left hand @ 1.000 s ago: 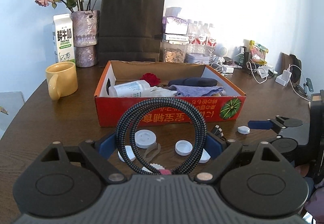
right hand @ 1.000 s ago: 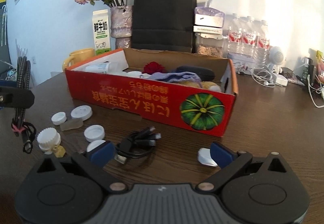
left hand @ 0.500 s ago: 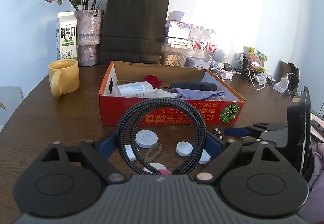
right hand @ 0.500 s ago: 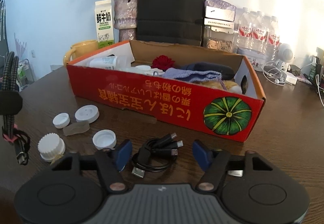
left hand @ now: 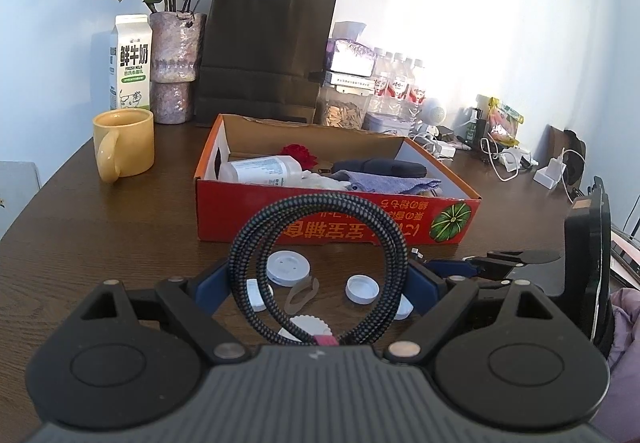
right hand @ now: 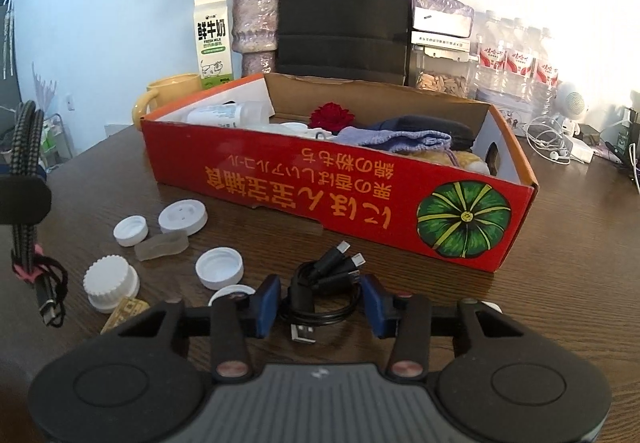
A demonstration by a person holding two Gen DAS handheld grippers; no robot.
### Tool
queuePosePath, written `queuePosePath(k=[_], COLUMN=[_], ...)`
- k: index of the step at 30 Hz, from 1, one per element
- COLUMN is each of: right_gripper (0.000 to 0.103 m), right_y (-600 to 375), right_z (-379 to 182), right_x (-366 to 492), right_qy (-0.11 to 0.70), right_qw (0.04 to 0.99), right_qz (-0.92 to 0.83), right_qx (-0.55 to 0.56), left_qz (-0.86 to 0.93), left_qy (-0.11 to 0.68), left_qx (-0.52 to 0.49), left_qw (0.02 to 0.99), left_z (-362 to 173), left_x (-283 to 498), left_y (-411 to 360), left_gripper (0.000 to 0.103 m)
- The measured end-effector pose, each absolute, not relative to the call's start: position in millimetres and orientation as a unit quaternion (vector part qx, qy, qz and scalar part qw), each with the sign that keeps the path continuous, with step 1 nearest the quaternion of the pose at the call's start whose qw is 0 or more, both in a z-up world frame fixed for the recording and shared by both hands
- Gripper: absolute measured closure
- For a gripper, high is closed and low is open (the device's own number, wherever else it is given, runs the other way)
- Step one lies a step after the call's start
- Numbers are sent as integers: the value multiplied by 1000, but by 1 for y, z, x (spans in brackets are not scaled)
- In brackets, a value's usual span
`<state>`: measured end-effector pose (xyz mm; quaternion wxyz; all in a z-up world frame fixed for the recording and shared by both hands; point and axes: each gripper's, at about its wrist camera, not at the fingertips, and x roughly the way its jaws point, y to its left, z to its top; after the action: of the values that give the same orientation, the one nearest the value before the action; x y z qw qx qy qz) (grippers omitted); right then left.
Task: Organize objects
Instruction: 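Carry both cables with both grippers over the red box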
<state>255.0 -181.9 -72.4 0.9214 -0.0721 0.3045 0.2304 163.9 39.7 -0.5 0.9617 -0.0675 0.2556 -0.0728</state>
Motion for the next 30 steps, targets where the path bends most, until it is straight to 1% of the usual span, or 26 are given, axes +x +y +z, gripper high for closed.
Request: queuePosePath(k=[5,20,30], right_gripper=[62,63,63], right_y=[-183,-186,-193], right_z=[-70,-64,-40], right_x=[253,249,244], right_qy=[298,285,243], right_qw=[923,926,938], right_qz=[233,240,243], right_qx=[-71,-64,-52], left_qz=[-72,-74,-79], left_qy=[254,254,243], left_qx=[-68,-65,-67], left_qw=[962,962,964], left_z=[1,2,11], left_x=[164,167,178], left_y=[41,38,35], left_gripper=[13,13,13])
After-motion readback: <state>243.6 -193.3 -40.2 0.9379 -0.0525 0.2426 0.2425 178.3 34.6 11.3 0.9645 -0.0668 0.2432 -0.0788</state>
